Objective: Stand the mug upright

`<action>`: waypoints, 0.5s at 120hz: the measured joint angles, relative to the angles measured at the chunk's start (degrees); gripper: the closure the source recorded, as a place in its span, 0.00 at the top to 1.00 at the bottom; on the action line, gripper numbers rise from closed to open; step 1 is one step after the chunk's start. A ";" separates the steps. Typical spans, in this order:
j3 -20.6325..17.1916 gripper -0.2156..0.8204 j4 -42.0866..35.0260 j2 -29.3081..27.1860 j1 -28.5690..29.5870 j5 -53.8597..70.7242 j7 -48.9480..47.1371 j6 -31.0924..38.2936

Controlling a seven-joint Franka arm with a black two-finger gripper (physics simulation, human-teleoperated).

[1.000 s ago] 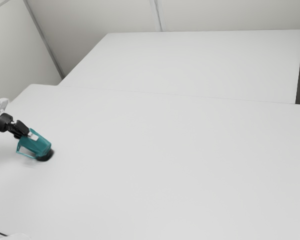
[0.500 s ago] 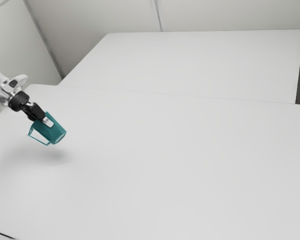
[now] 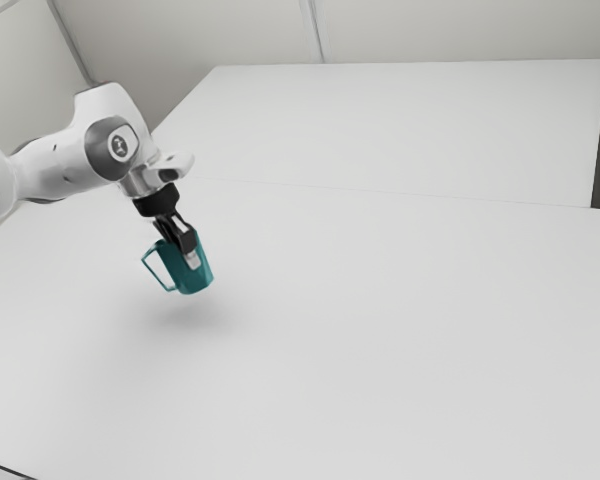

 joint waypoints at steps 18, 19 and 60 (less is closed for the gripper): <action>0.22 0.04 -2.56 0.47 -5.50 3.08 -7.13 8.00; 0.22 0.04 -2.60 0.50 -5.75 3.17 -7.48 8.42; 0.23 0.04 0.19 6.60 -13.48 10.30 -18.71 19.56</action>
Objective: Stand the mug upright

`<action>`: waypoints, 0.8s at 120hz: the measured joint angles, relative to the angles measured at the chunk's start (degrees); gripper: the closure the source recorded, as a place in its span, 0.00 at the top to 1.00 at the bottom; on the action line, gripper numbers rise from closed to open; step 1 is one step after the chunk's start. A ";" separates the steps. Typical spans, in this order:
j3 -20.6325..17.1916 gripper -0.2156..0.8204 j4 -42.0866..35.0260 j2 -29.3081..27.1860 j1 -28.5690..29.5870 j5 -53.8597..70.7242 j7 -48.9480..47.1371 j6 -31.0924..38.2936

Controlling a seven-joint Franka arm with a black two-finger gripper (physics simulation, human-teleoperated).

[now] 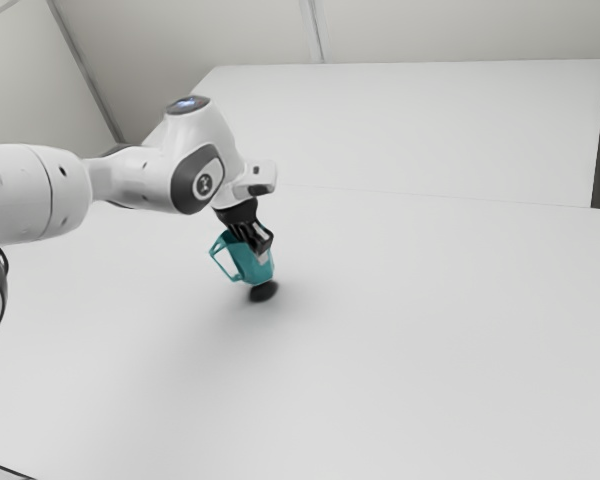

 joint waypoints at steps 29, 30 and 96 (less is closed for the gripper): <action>-0.27 0.04 2.31 4.15 -2.66 8.40 -5.50 1.89; -0.28 0.04 2.39 4.29 -2.69 8.59 -5.66 1.92; -0.47 0.25 2.96 7.41 -2.16 9.43 -12.05 2.54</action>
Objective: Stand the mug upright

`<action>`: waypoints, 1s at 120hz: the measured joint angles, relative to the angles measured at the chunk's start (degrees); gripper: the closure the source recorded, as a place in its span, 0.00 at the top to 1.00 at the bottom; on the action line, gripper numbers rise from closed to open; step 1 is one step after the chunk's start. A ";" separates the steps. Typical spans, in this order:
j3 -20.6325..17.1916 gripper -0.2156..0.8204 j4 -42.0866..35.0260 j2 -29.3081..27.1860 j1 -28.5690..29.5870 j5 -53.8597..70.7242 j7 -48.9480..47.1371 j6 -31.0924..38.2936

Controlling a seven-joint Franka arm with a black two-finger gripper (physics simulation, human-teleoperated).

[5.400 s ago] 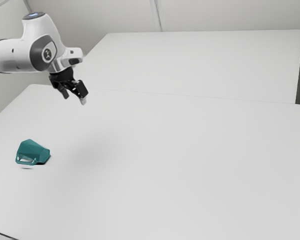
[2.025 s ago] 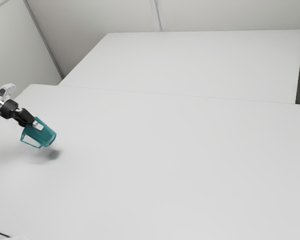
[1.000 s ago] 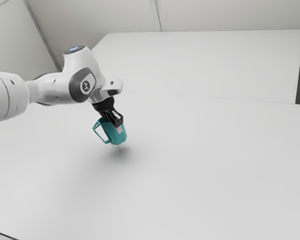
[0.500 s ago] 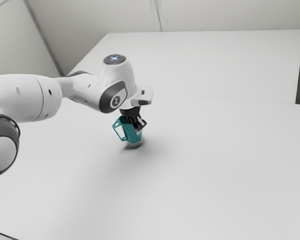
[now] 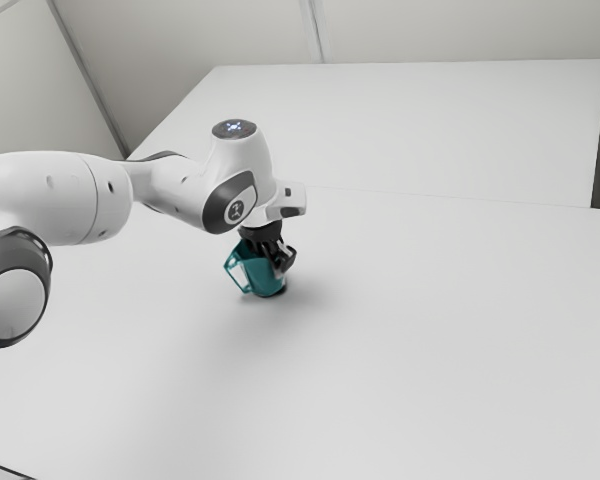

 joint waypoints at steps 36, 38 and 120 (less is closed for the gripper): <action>0.01 0.66 0.66 -1.16 -0.09 0.15 -0.40 -0.67; 0.02 0.67 0.71 -1.29 -0.09 0.19 -0.40 -0.77; 2.55 0.79 9.93 -15.30 2.22 0.27 -0.21 -19.73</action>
